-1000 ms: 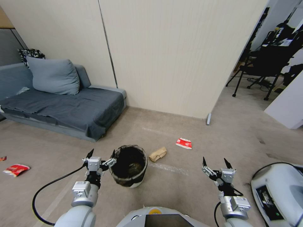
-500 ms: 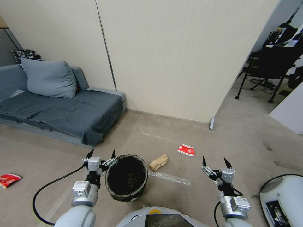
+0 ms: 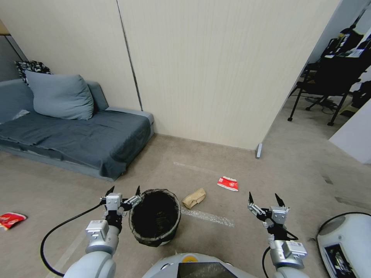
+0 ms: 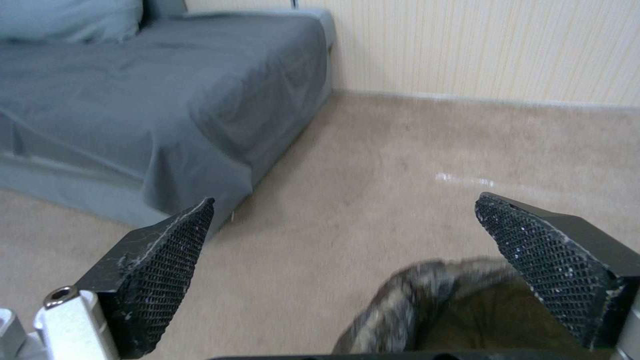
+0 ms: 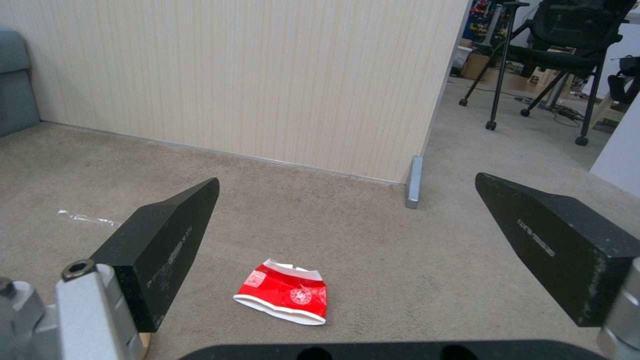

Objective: Pick up the trash bin, then pick up the garbage from the floor and place it into the trash bin.

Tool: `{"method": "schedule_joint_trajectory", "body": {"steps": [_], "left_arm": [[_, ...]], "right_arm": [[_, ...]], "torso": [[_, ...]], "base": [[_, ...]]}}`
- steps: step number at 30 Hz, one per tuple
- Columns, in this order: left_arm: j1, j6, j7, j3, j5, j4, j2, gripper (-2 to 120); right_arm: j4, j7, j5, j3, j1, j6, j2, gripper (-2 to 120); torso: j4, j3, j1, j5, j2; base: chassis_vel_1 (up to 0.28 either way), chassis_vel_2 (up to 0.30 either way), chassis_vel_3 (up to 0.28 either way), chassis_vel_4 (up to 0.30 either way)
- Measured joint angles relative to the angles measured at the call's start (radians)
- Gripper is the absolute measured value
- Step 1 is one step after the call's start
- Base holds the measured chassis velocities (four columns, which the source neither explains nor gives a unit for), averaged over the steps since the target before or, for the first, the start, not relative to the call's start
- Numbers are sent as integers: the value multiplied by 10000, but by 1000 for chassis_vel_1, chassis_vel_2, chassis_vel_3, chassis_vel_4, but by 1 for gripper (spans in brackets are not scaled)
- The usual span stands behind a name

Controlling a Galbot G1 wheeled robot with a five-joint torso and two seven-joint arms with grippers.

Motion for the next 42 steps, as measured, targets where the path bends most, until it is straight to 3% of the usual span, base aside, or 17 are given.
{"method": "schedule_joint_trajectory", "body": {"steps": [13, 27, 42], "left_arm": [[65, 1534, -459, -17, -766, -131, 97, 100], [-215, 3156, -186, 103, -1431, -70, 346, 100], [-1282, 3214, -93, 332, -2345, 839, 873, 100]], "right_arm": [[-27, 29, 21, 5, -5, 24, 0, 100], [-124, 67, 25, -34, -9, 25, 0, 100], [-231, 170, 17, -52, -8, 63, 0, 100]], "torso": [[1, 0, 0, 0, 0], [1, 0, 0, 0, 0], [0, 0, 0, 0, -1]], "base": [[0, 0, 0, 0], [0, 0, 0, 0], [0, 0, 0, 0]]}}
